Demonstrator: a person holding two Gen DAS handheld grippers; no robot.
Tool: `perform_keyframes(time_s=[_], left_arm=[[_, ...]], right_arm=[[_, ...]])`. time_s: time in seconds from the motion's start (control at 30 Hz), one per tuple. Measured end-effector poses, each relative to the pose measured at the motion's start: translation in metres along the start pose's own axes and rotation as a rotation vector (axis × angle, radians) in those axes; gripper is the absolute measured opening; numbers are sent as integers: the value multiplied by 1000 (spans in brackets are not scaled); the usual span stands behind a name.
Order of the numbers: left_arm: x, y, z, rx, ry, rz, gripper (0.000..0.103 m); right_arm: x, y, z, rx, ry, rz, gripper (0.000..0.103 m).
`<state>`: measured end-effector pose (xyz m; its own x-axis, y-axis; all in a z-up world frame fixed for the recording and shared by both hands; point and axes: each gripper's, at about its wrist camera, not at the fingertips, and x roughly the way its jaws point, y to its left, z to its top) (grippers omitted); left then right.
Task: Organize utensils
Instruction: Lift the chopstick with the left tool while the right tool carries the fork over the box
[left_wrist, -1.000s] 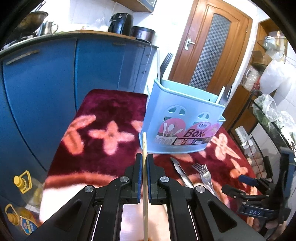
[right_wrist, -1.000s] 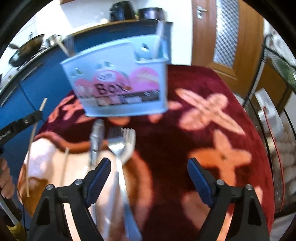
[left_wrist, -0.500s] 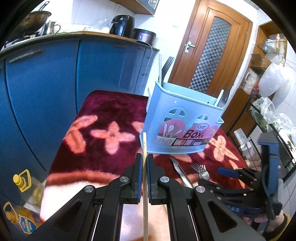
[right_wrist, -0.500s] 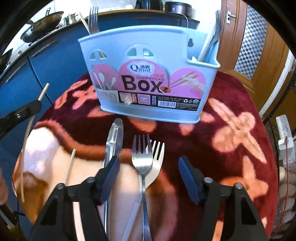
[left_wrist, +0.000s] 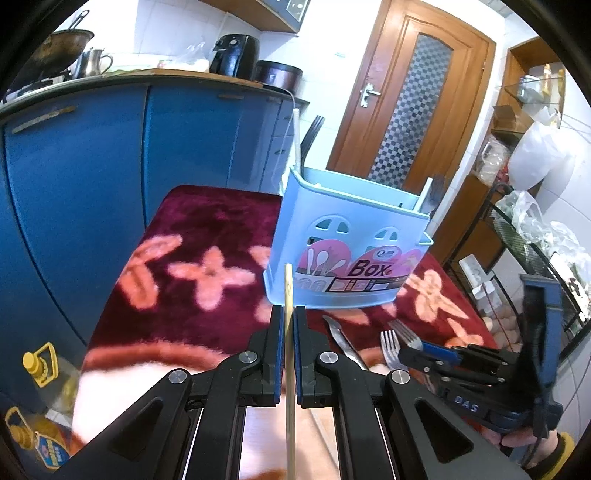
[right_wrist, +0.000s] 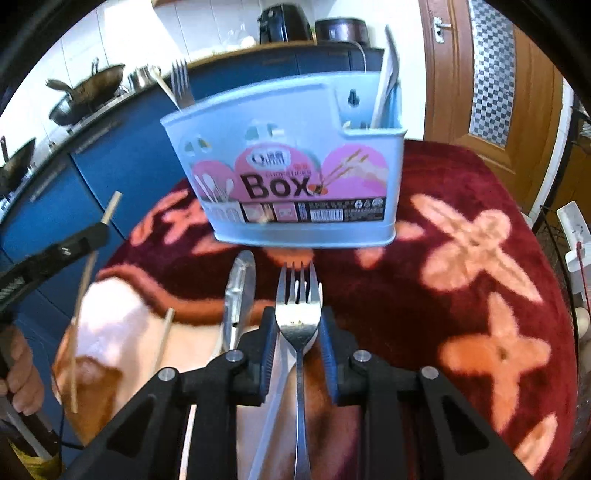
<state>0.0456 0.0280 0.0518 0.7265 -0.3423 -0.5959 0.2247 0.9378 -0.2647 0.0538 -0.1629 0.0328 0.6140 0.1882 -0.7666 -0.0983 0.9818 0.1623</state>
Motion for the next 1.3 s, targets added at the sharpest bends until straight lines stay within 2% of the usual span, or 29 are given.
perform_keyframes(time_s=[0.3,0.6,0.97,1.3], left_arm=[[-13,-10,6,1,-51,-28,4],[-19,-21,24,-4,-103,-59,4],[-17,-38,57,-17,-171,-66,4],[-12,-61,107,15,-293,-61,4]], right_arm=[[-44,-7,-2,67,-164,61,25],[-73,-9,10,72,-288,87,25],[-91,-25,34,69,-387,78,25],[-106,-35,72,43,-444,37,25]])
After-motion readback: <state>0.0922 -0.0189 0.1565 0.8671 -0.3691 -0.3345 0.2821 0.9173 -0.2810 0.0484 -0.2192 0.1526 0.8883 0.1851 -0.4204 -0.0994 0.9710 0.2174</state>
